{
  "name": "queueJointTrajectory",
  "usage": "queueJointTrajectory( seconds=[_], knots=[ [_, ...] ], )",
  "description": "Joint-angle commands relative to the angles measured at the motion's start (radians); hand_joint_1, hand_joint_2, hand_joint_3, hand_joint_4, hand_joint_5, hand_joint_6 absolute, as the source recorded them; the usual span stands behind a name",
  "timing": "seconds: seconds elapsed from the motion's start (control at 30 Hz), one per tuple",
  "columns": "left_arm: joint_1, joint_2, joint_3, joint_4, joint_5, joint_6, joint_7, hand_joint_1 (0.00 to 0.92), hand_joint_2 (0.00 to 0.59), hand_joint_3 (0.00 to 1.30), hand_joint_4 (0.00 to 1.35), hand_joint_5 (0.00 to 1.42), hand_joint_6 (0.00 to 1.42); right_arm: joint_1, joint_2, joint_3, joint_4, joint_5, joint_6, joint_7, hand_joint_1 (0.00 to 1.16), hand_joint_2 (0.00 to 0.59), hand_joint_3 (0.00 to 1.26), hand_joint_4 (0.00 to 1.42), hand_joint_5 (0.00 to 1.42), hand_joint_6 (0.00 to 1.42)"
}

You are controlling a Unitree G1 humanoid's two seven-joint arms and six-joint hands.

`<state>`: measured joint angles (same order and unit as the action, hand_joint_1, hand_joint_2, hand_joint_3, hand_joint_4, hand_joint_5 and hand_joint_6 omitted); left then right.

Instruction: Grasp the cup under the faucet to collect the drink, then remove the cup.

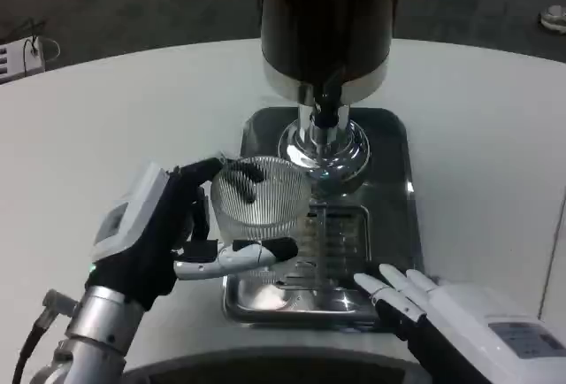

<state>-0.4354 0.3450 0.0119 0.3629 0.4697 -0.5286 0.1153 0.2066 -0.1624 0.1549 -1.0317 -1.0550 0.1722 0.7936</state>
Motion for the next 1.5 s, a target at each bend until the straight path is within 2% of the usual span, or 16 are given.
queueJointTrajectory(
  seconds=[0.03, 0.63, 0.83, 0.97, 1.0, 1.07, 1.13, 1.3, 1.5],
  knots=[
    [-0.056, 0.011, -0.027, 0.061, 0.026, 0.003, 0.051, 0.62, 0.0, 0.96, 1.07, 1.26, 1.42, 0.016, 0.006, -0.018, -0.016, 0.021, -0.023, -0.004, 0.57, 0.465, 0.1, 0.0, 0.0, 0.0],
    [-0.249, -0.012, -0.147, 0.312, 0.085, 0.009, 0.156, 0.62, 0.0, 0.96, 1.07, 1.26, 1.42, 0.036, 0.024, -0.06, -0.016, 0.052, -0.055, 0.002, 0.57, 0.465, 0.1, 0.0, 0.0, 0.0],
    [-0.275, -0.007, -0.177, 0.337, 0.089, 0.009, 0.149, 0.597, 0.0, 0.9, 0.99, 1.17, 1.41, 0.045, 0.031, -0.075, -0.016, 0.061, -0.067, 0.003, 0.57, 0.465, 0.1, 0.0, 0.0, 0.0],
    [-0.282, 0.002, -0.194, 0.342, 0.082, 0.008, 0.126, 0.533, 0.0, 0.78, 0.81, 1.04, 1.36, 0.047, 0.032, -0.089, -0.016, 0.073, -0.071, 0.005, 0.57, 0.465, 0.1, 0.0, 0.0, 0.0],
    [-0.282, 0.005, -0.198, 0.341, 0.081, 0.01, 0.121, 0.493, 0.0, 0.74, 0.76, 1.01, 1.35, 0.048, 0.031, -0.093, -0.016, 0.076, -0.073, 0.006, 0.57, 0.465, 0.1, 0.0, 0.0, 0.0],
    [-0.28, 0.01, -0.201, 0.337, 0.079, 0.016, 0.112, 0.346, 0.012, 0.68, 0.65, 0.97, 1.3, 0.047, 0.029, -0.099, -0.016, 0.082, -0.074, 0.009, 0.57, 0.465, 0.1, 0.0, 0.0, 0.0],
    [-0.278, 0.015, -0.202, 0.33, 0.079, 0.022, 0.105, 0.279, 0.029, 0.66, 0.58, 0.9, 1.24, 0.043, 0.026, -0.103, -0.016, 0.089, -0.072, 0.013, 0.57, 0.465, 0.1, 0.0, 0.0, 0.0],
    [-0.282, 0.021, -0.2, 0.325, 0.077, 0.031, 0.097, 0.223, 0.021, 0.59, 0.46, 0.77, 1.17, 0.032, 0.017, -0.106, -0.016, 0.102, -0.055, 0.02, 0.58, 0.465, 0.1, 0.0, 0.0, 0.0],
    [-0.288, 0.023, -0.198, 0.325, 0.074, 0.032, 0.095, 0.198, 0.011, 0.52, 0.4, 0.71, 1.11, 0.028, 0.0, -0.102, -0.015, 0.117, -0.033, 0.015, 0.58, 0.465, 0.1, 0.0, 0.0, 0.01]
  ],
)
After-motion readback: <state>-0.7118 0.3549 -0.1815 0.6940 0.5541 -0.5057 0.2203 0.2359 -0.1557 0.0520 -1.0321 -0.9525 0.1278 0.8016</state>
